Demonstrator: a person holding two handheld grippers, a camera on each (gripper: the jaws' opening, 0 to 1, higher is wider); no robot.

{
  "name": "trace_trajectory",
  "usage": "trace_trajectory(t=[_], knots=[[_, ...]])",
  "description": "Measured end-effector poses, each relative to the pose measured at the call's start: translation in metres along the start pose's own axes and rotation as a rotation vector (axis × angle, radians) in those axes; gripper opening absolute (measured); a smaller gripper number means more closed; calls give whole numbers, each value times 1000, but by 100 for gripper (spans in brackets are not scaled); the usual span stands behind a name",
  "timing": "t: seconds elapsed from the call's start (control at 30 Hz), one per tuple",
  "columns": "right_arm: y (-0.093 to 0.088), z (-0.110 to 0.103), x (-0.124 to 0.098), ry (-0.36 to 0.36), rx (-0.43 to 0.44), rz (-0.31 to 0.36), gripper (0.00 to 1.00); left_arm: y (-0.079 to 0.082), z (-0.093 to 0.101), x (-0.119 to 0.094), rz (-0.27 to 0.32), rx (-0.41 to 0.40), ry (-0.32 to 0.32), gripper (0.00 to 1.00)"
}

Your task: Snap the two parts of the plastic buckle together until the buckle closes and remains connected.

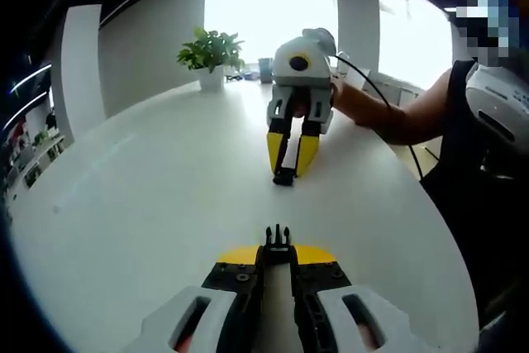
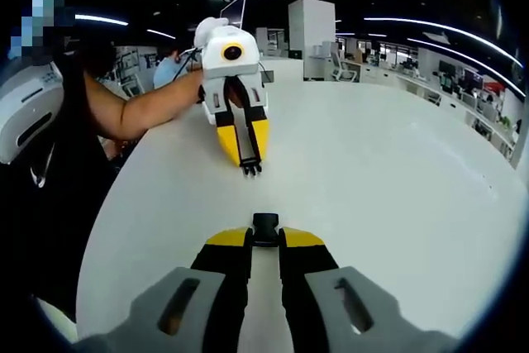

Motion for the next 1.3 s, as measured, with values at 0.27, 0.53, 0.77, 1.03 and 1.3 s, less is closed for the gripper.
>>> trace_trajectory(t=[0.27,0.53,0.77,1.03,1.3], knots=[[3,-3,1,5,-9,13,13,1,0,1,1,6,1,11],[1,-5,4,12,-11,3,13,2,1,1,6,11,-3,11],[1,-5,6,14,-13,4,13,2,1,1,12,6,-9,11],[1,-6,7,20,-19,6,13,2,2,1,17,4,-12,11],[1,-7,7,27,-30,7,13,4,3,4,23,6,-20,12]])
Point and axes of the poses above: the point that each gripper's makers call its tool centre point, and the gripper's own axes: x roughly forward along the fingers, z roughly to its right, y roughly out of its top, the point moved 1 cm from there along -x, roughly backward along the fingers, and after that the axes turned 15 degrees about x, right-handed, at the moved point
